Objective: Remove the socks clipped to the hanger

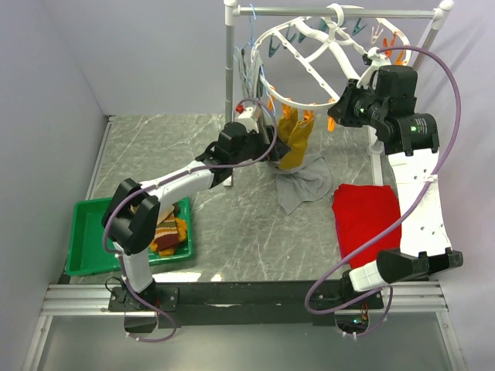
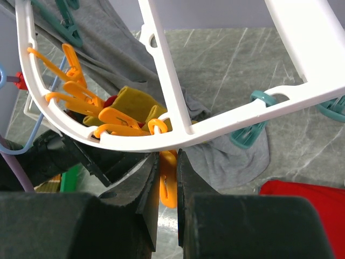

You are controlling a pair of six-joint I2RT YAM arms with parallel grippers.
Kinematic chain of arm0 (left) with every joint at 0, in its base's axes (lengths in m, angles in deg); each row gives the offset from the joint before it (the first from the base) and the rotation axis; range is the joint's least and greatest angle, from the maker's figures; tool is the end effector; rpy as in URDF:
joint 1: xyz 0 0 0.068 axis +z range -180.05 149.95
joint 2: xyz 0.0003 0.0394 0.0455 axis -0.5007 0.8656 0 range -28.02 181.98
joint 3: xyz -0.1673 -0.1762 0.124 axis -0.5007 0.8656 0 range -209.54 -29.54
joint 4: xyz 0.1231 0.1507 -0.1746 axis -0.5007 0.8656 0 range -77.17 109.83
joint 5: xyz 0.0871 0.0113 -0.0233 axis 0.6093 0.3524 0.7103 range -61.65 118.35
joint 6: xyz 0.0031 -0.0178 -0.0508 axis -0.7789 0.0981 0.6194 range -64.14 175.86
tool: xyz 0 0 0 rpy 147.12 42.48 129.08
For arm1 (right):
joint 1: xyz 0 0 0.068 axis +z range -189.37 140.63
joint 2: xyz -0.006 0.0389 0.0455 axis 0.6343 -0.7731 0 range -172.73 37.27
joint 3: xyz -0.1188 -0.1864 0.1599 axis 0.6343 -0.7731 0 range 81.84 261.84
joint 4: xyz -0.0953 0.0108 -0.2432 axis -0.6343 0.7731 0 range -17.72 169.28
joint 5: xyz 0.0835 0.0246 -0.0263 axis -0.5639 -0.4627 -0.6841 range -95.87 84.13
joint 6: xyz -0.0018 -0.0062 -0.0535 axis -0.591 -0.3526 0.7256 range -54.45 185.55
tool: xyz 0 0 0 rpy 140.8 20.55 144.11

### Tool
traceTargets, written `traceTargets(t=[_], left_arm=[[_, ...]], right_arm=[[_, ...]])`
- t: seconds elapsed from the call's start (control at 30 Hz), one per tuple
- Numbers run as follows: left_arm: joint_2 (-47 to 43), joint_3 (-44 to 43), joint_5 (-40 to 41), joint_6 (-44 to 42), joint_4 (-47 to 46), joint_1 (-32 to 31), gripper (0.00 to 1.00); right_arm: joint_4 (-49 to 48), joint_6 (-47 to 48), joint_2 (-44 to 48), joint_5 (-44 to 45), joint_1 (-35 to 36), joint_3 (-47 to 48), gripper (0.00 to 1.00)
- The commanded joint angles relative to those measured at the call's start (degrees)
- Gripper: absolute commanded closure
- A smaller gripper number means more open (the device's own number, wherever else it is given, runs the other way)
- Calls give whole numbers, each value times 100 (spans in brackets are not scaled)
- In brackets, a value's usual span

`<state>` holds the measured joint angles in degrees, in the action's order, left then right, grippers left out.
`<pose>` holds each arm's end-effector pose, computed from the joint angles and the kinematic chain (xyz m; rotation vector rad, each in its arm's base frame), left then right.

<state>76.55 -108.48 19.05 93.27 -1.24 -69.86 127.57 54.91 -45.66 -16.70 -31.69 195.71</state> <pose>0.3345 -0.2861 0.2952 0.1665 1.9036 -1.0921 0.2629 0.0421 0.5079 -0.0707 2.0083 0.3935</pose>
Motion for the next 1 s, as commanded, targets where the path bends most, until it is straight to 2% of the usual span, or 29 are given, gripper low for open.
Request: traceTargets(t=[0.0, 0.17, 0.43, 0.5, 0.6, 0.63, 0.7, 0.77, 0.87, 0.97], left_arm=[[-201, 36, -502, -409, -290, -106, 4], [89, -148, -1258, -322, -439, -123, 1], [344, -438, -1004, -190, -272, -308, 8], [371, -456, -1056, -120, -333, -334, 11], [432, -526, -1092, -76, -290, -395, 22], [441, -526, -926, -50, -238, -413, 27], [397, -561, -662, 134, -10, -448, 29], [318, -492, -301, 380, 299, -448, 23], [72, -175, -379, 329, 106, -457, 16], [45, -262, -476, 232, 315, -448, 23]], right_arm=[[26, 0, 199, -59, -47, 83, 91], [17, 0, 181, -60, -39, 57, 91], [17, 17, 225, -33, -48, 4, 91], [8, 0, 243, -59, -47, -13, 91], [0, -18, 252, -77, -47, -57, 87], [-9, -18, 252, -77, -48, -66, 87], [8, -9, 252, -51, -48, -57, 87], [0, -9, 243, -33, -48, -40, 87], [26, -18, 208, -86, -48, -4, 87], [17, -27, 234, -86, -48, -22, 86]])
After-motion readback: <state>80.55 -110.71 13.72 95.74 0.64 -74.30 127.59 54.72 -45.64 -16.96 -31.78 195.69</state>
